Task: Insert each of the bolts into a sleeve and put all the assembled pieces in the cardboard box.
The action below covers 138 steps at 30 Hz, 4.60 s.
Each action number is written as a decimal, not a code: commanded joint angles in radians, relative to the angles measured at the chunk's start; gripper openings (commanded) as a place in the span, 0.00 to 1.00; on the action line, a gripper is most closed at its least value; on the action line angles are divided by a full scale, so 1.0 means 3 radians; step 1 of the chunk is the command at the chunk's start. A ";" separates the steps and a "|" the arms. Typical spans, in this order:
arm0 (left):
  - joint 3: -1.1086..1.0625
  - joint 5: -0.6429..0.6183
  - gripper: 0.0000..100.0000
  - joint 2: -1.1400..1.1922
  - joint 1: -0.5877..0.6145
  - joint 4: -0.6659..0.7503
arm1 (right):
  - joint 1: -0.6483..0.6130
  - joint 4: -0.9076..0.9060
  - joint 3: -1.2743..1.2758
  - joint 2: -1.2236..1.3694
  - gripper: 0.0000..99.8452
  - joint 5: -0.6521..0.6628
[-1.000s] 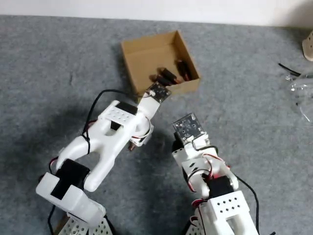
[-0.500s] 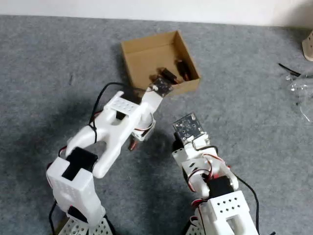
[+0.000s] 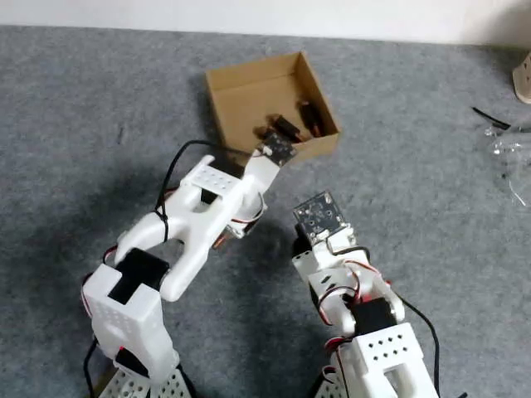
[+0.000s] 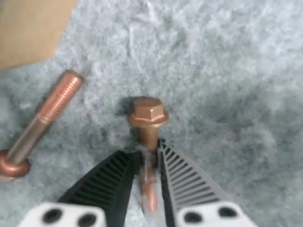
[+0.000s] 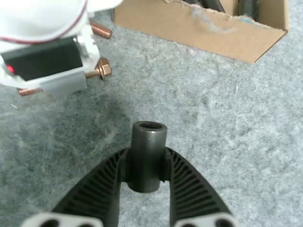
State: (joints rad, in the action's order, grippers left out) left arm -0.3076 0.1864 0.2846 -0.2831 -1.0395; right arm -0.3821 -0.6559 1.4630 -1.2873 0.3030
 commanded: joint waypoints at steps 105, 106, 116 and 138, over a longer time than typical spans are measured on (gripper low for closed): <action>-0.4427 -0.2936 0.01 -0.6999 -0.0621 0.2286 | -0.0841 0.0110 0.0688 -0.1839 0.00 -0.0020; -0.4432 -0.2936 0.01 -0.6999 -0.0621 0.2286 | -0.0841 0.0110 0.0688 -0.1839 0.00 -0.0020; -0.4514 -0.2936 0.01 -0.6999 -0.0698 0.2291 | -0.0841 0.0105 0.0688 -0.1839 0.00 -0.0020; -0.4631 -0.3105 0.01 -0.6969 -0.0708 0.2527 | -0.0852 -0.0187 0.0657 -0.1839 0.00 -0.0020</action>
State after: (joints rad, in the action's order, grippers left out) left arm -1.6763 -0.7142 -1.8021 -0.4780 -0.3061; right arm -0.6260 -0.7112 1.6686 -1.8167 0.3030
